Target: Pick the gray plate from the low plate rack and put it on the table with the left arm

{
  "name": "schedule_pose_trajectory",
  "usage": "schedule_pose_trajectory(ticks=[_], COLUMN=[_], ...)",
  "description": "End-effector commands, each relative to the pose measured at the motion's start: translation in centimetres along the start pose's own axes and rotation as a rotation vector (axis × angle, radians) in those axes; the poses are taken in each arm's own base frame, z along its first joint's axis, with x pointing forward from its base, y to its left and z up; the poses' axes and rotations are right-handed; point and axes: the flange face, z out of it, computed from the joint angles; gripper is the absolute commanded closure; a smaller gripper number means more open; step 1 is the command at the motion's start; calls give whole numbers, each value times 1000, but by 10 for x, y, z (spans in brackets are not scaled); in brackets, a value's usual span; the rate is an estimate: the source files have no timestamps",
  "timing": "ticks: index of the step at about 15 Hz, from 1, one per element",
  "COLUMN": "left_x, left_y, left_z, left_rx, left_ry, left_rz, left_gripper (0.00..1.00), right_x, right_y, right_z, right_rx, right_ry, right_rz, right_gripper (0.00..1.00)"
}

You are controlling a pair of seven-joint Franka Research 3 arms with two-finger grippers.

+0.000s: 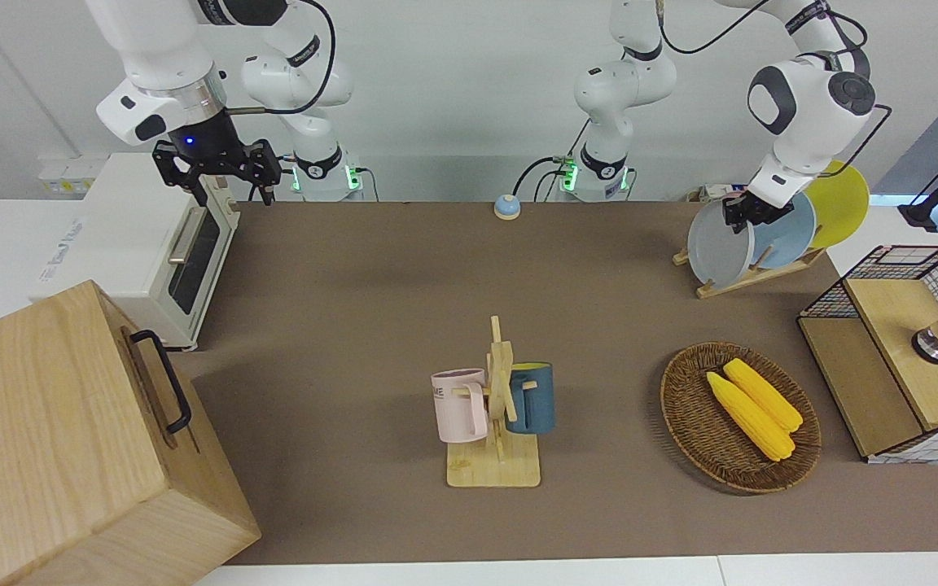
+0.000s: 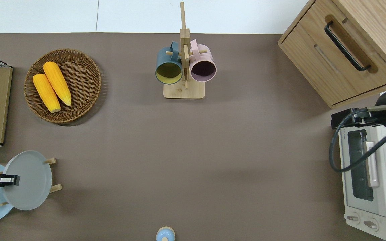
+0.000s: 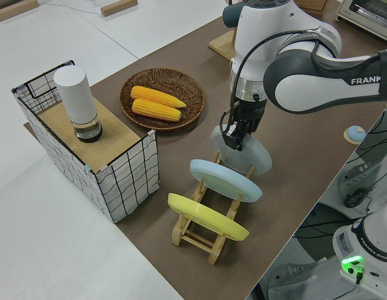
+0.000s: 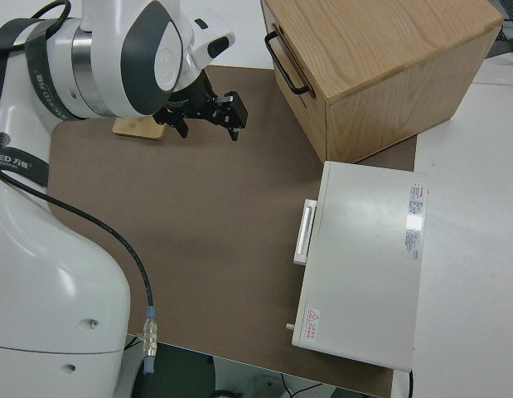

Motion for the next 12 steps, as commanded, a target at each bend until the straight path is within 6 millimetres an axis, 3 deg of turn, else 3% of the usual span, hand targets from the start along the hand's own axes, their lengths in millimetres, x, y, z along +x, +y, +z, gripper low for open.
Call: schedule_pose_trajectory(ticks=[1,12], left_x=[-3,7], left_y=[9,30], left_z=[-5,-80], left_rx=[32,97], left_ry=[4,4], left_rz=[32,31], left_gripper=[1000,1000], right_x=[0,0], right_y=[-1,-1], right_z=[-3,-2], right_rx=[3,3], right_ry=[5,4], right_rz=[3,2], right_gripper=[17,17])
